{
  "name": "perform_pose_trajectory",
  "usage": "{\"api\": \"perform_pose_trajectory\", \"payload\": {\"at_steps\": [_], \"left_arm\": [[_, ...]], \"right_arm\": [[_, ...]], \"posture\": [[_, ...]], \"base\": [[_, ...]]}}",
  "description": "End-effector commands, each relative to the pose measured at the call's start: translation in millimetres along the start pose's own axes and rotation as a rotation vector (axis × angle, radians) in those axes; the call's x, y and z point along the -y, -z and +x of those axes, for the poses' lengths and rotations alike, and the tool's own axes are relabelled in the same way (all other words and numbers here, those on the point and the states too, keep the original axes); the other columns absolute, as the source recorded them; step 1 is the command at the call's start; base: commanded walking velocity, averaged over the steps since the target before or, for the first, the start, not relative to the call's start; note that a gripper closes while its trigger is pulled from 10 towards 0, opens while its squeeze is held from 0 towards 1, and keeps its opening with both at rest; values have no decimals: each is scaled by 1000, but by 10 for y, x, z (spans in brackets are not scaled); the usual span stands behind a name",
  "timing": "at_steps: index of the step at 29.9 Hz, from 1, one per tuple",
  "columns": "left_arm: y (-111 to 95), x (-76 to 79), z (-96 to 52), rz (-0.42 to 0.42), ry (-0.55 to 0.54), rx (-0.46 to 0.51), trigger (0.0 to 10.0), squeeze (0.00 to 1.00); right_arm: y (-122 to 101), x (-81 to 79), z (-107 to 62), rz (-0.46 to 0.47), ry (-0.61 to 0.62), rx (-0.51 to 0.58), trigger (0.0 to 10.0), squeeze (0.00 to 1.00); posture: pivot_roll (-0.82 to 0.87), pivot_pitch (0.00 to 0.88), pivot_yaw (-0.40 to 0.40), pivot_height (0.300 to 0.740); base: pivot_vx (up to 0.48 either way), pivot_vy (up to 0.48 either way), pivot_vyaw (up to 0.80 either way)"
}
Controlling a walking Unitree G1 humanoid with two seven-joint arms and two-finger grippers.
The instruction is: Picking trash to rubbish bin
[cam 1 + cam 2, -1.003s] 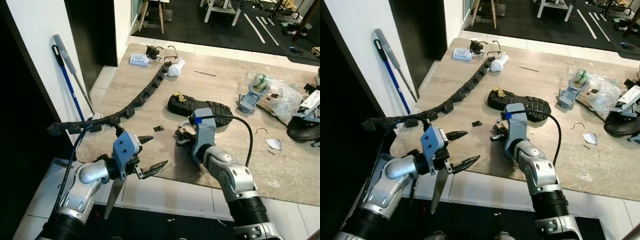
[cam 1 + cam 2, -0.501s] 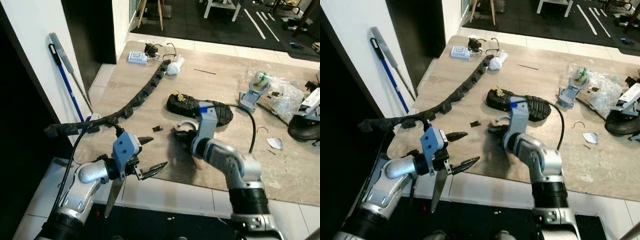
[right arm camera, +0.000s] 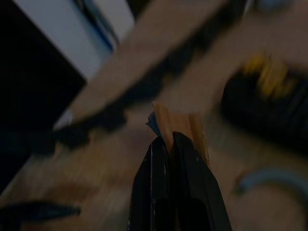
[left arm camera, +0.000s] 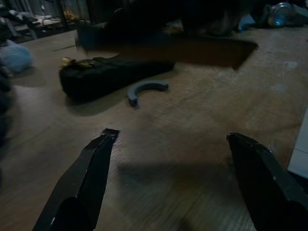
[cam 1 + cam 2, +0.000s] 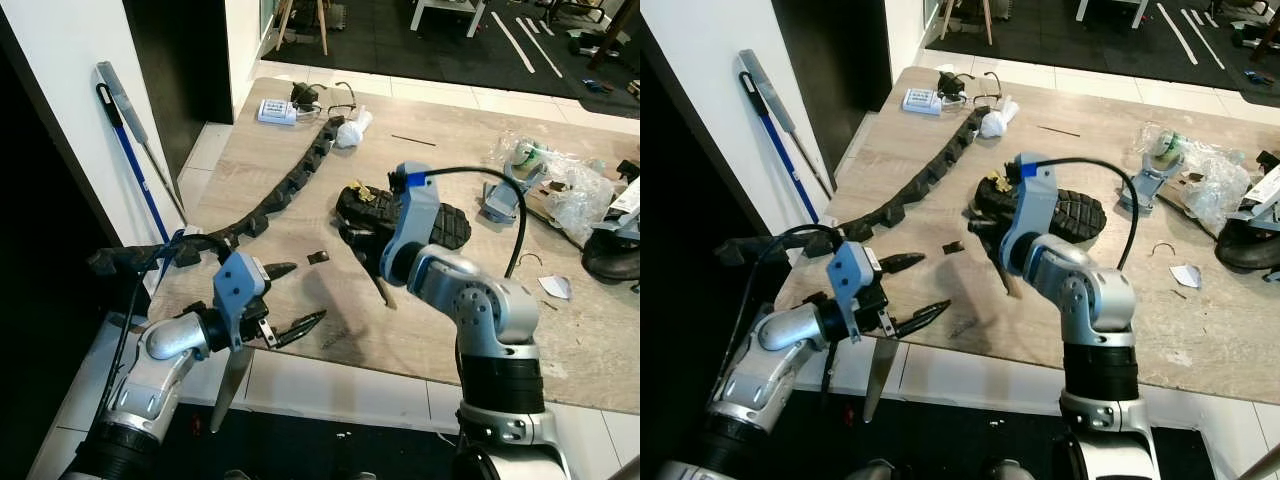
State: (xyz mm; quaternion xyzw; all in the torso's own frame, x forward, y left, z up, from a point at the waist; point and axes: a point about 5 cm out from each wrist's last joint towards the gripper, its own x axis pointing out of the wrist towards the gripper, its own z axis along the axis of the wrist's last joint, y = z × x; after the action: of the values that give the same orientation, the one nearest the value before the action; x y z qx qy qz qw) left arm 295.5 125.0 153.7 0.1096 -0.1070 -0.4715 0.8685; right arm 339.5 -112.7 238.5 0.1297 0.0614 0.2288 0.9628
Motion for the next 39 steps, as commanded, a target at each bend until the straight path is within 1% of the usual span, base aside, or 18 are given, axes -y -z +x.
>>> {"api": "perform_pose_trajectory", "payload": {"at_steps": [1, 2, 3, 4, 6, 8, 9, 12, 15, 16, 17, 19, 20, 22, 23, 26, 34, 39], "left_arm": [[5, -70, -19, -7, -73, -9, 10000, 0], [5, -70, -19, -7, -73, -9, 10000, 0], [-6, -177, -25, 4, -195, -7, 10000, 0], [-6, -177, -25, 4, -195, -7, 10000, 0], [-29, -415, -88, -96, -469, 7, 10000, 0], [-152, -500, -176, -122, -603, 92, 10000, 0], [-203, -498, -210, -127, -630, 123, 10000, 0], [-241, -489, -236, -123, -655, 138, 10000, 0], [-272, -468, -279, -180, -742, 131, 10000, 0], [-299, -486, -340, -133, -863, 109, 10000, 0], [-299, -486, -340, -133, -863, 109, 10000, 0], [-322, -501, -400, -74, -975, 77, 10000, 0], [-341, -498, -413, -48, -1006, 76, 10000, 0], [-359, -489, -414, -27, -1015, 77, 10000, 0], [-390, -461, -382, 7, -1004, 73, 10000, 0], [-444, -422, -302, 39, -963, 83, 10000, 0], [-450, -303, -112, -5, -905, 82, 10000, 0], [-464, -279, -6, 13, -862, 74, 10000, 0]], "right_arm": [[-121, 21, -35, -81, 25, 128, 1294, 0], [-121, 21, -35, -81, 25, 128, 1294, 0], [-177, 15, -54, -138, 41, 192, 10000, 0], [-177, 15, -54, -138, 41, 192, 10000, 0], [-238, -26, -101, -234, 46, 246, 10000, 0], [-278, -62, -145, -316, 55, 294, 10000, 0], [-285, -70, -166, -332, 63, 322, 10000, 0], [-278, -60, -190, -342, 82, 349, 10000, 0], [-199, 36, -263, -368, 153, 390, 10000, 0], [-149, 38, -308, -492, 170, 426, 10000, 0], [-149, 38, -308, -492, 170, 426, 10000, 0], [-77, 23, -335, -567, 172, 449, 10000, 0], [-27, 35, -336, -558, 179, 445, 10000, 0], [14, 51, -335, -535, 188, 440, 10000, 0], [66, 76, -338, -508, 199, 440, 10000, 0], [88, 84, -340, -501, 202, 454, 10000, 0], [103, 121, -329, -507, 235, 510, 10000, 0], [126, 136, -304, -519, 256, 513, 10000, 0]], "posture": [[3, 164, -48, 740], [3, 164, -48, 740], [3, 159, -47, 740], [3, 159, -47, 740], [-3, 152, -48, 740], [-2, 150, -52, 740], [0, 150, -53, 740], [1, 149, -53, 740], [5, 143, -56, 740], [6, 132, -58, 740], [6, 132, -58, 740], [9, 128, -59, 740], [14, 125, -61, 740], [14, 125, -61, 740], [18, 122, -67, 740], [19, 120, -73, 740], [20, 133, -72, 740], [15, 134, -70, 740]], "base": [[0, 0, 0], [0, 0, 0], [0, 0, 0], [0, 0, 0], [0, 0, 0], [0, 0, 0], [0, 0, 0], [0, 0, 0], [0, 0, 0], [0, 0, 0], [0, 0, 0], [0, 0, 0], [0, 0, 0], [0, 0, 0], [0, 0, 0], [0, 0, 0], [0, 0, -700], [0, 0, -800]]}}
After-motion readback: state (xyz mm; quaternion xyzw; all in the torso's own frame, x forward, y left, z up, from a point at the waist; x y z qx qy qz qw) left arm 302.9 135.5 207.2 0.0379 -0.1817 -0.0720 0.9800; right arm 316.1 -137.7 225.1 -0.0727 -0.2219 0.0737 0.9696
